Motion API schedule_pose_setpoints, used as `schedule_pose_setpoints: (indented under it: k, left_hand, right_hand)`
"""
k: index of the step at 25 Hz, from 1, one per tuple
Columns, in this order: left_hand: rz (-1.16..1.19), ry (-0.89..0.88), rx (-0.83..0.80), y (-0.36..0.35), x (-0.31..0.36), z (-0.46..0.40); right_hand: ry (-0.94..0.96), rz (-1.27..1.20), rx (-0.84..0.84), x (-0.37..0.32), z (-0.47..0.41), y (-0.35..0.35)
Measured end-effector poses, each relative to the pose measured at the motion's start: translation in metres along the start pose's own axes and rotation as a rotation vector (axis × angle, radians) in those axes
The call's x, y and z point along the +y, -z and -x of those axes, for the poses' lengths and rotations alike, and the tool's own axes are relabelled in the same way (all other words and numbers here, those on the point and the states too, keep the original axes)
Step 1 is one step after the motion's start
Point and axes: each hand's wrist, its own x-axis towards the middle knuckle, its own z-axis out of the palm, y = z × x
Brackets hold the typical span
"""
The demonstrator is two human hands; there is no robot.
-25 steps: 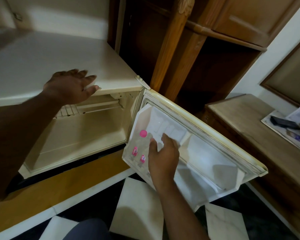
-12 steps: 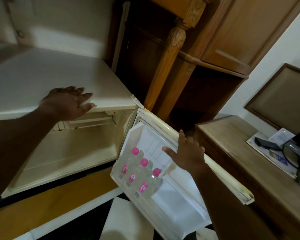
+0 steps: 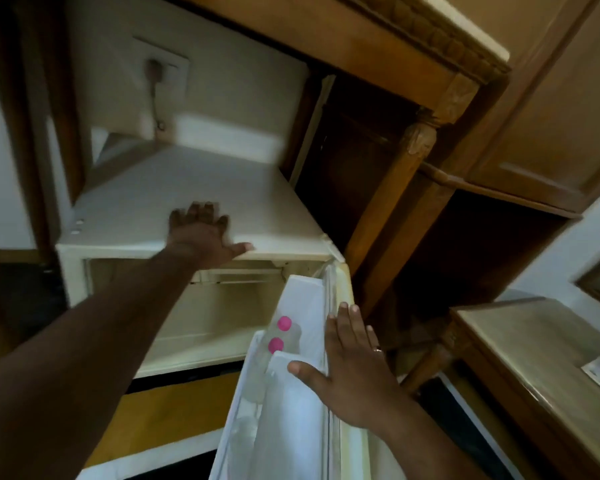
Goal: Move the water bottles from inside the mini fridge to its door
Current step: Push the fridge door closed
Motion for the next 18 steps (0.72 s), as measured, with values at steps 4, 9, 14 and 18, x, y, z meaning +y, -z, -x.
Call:
schedule_pose_setpoints:
  k: [4,9,14,18]
  left_hand:
    - [-0.022,0.194,-0.013,0.005,-0.024,0.037]
    - [0.112,0.137,-0.092,0.016,-0.064,0.073]
    - [0.170,0.102,-0.148,0.026,-0.072,0.089]
    - [0.180,0.081,-0.137,0.034,-0.073,0.102]
  right_hand:
    - [0.153,-0.026,0.020,-0.046,-0.035,-0.003]
    - [0.171,-0.077,-0.027,-0.100,-0.074,0.007]
    - [0.173,-0.096,-0.032,-0.136,-0.127,0.009]
    - [0.243,-0.058,0.022,-0.150,-0.161,0.013]
